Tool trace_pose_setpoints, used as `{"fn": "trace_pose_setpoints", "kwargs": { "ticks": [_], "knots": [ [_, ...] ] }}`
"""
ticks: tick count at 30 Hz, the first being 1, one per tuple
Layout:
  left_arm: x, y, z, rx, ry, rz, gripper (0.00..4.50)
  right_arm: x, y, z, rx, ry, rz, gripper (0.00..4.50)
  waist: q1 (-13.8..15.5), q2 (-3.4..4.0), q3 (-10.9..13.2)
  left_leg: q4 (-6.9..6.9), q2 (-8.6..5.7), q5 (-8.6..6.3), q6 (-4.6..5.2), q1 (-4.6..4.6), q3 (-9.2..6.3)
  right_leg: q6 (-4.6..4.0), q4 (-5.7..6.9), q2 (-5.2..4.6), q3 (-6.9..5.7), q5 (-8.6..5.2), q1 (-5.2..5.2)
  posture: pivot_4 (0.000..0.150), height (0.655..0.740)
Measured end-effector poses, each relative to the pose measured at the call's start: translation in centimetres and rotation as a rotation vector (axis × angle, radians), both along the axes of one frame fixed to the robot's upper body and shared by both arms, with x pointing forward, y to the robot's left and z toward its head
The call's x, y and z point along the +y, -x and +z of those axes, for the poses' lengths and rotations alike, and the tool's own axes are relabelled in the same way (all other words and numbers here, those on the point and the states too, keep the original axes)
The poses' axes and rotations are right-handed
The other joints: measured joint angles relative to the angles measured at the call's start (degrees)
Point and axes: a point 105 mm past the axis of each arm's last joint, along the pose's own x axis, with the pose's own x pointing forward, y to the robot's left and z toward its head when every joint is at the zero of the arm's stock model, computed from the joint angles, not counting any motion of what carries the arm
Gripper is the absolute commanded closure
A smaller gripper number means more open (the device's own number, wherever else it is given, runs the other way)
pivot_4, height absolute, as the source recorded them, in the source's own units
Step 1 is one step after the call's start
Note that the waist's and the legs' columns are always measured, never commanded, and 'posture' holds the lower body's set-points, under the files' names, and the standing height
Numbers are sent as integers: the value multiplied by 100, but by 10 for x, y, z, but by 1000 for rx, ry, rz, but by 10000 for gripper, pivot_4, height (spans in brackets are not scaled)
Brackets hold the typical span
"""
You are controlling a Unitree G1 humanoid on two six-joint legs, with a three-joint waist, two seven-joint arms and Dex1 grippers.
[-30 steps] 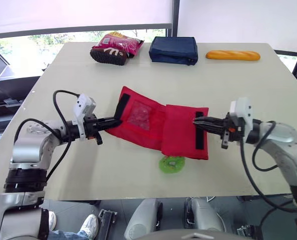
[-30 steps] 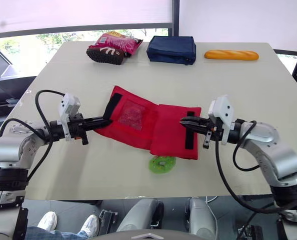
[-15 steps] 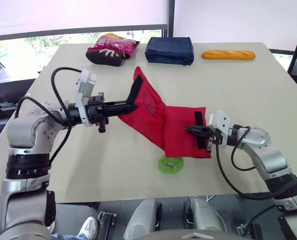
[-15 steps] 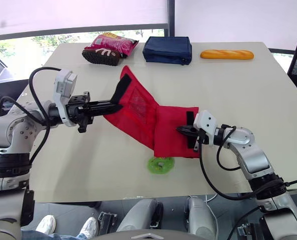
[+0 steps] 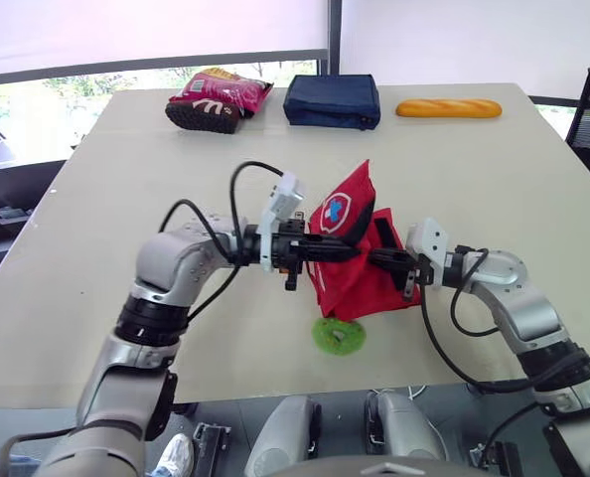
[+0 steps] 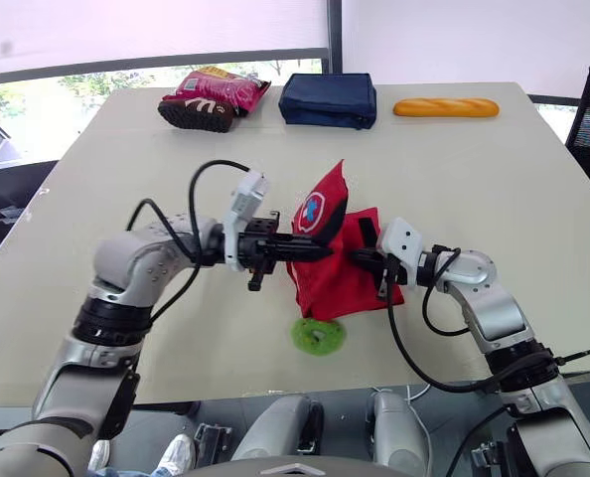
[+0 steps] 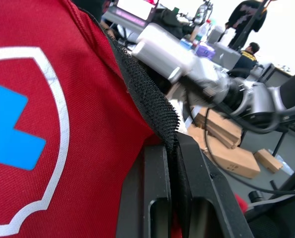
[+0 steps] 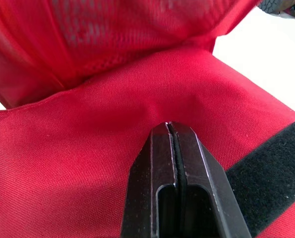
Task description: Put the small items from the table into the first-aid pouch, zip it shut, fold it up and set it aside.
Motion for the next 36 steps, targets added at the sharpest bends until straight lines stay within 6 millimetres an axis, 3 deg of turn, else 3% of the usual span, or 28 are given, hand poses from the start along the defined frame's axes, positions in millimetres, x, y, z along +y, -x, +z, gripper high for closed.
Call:
{"fn": "trace_pose_setpoints", "kwargs": {
  "ticks": [12, 26, 31, 36],
  "knots": [
    [-29, -15, -16, 39, 44, 70, 45000, -2, 1, 1, 4, -13, -43, 44750, 16, -2, -1, 2, -2, 0, 0, -1, -2, 0, 1, -2, 0, 0, 0, 1500, 7395],
    [-35, -19, -21, 60, 50, 95, 45000, -13, 15, 8, 80, -107, -134, 44750, 25, -1, 1, 2, -5, 0, 1, -10, -7, 1, 1, -4, -2, 0, -5, 1500, 7395],
    [-35, -19, -24, 66, 39, 97, 45000, -29, 19, 15, 54, -96, -173, 44750, 26, -1, 1, 2, -5, -1, 1, -11, -7, 1, 1, -4, -2, 0, -4, 1500, 7395],
    [-38, -19, -31, 98, 16, 98, 45000, -64, 34, 25, 46, -61, -232, 44750, 50, 0, 3, 2, -6, -1, 3, -16, -8, 2, -2, -5, -4, -1, -4, 1500, 7395]
  ]
}}
